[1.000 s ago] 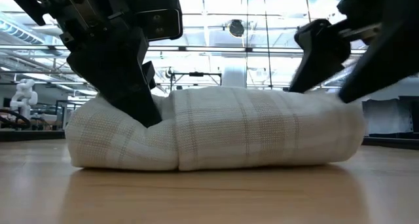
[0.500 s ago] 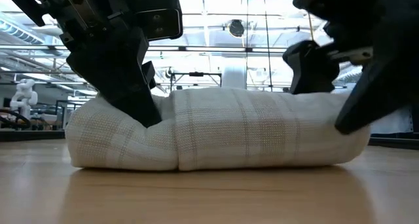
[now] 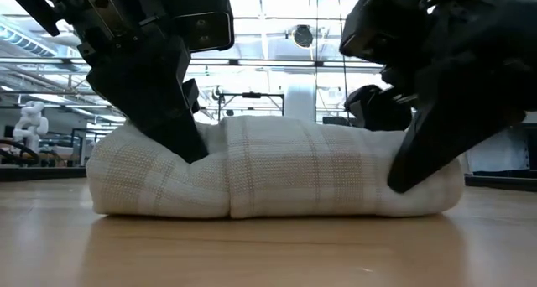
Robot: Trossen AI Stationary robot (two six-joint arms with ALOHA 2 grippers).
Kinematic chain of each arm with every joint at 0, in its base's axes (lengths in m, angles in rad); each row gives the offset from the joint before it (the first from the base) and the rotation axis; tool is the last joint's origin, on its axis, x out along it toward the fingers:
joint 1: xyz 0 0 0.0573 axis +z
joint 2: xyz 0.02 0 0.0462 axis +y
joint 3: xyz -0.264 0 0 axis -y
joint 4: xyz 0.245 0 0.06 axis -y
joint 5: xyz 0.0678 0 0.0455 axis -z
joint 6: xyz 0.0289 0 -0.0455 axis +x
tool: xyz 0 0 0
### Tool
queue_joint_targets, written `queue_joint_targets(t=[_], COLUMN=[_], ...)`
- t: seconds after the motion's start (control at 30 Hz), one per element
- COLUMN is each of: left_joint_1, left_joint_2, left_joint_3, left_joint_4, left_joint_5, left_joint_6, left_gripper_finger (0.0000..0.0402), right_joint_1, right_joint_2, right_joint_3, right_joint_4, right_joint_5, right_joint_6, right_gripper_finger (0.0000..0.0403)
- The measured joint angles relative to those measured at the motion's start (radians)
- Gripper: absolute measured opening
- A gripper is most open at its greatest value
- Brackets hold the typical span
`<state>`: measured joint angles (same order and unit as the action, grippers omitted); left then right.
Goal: Roll towel into tight, uniform cylinder
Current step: Roll the white towel
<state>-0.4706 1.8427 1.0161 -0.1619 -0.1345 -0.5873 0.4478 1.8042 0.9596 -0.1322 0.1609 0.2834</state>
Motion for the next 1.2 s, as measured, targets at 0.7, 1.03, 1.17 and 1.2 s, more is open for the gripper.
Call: queue_joint_targets(t=[0.7, 1.03, 1.17, 1.2], left_joint_1=[-0.003, -0.074, -0.094, -0.093], left_joint_2=[-0.232, -0.258, -0.218, -0.210], left_joint_3=[0.043, 0.046, 0.046, 0.046], left_joint_4=[-0.309, -0.090, -0.048, -0.046], left_joint_5=[-0.193, -0.256, -0.309, -0.317], left_joint_6=[-0.009, 0.027, 0.050, 0.047], left_gripper_finger=[0.0209, 0.0251, 0.0281, 0.0290], right_joint_1=[-0.105, -0.221, -0.271, -0.285], right_joint_2=[0.020, 0.023, 0.024, 0.025], right_joint_3=[0.002, -0.001, -0.002, -0.002], right_joint_4=[0.025, 0.041, 0.041, 0.041], right_joint_5=[-0.233, -0.489, -0.563, -0.585], right_joint_6=[0.058, 0.205, 0.204, 0.204], right_gripper_finger=[0.0086, 0.0077, 0.0074, 0.0074])
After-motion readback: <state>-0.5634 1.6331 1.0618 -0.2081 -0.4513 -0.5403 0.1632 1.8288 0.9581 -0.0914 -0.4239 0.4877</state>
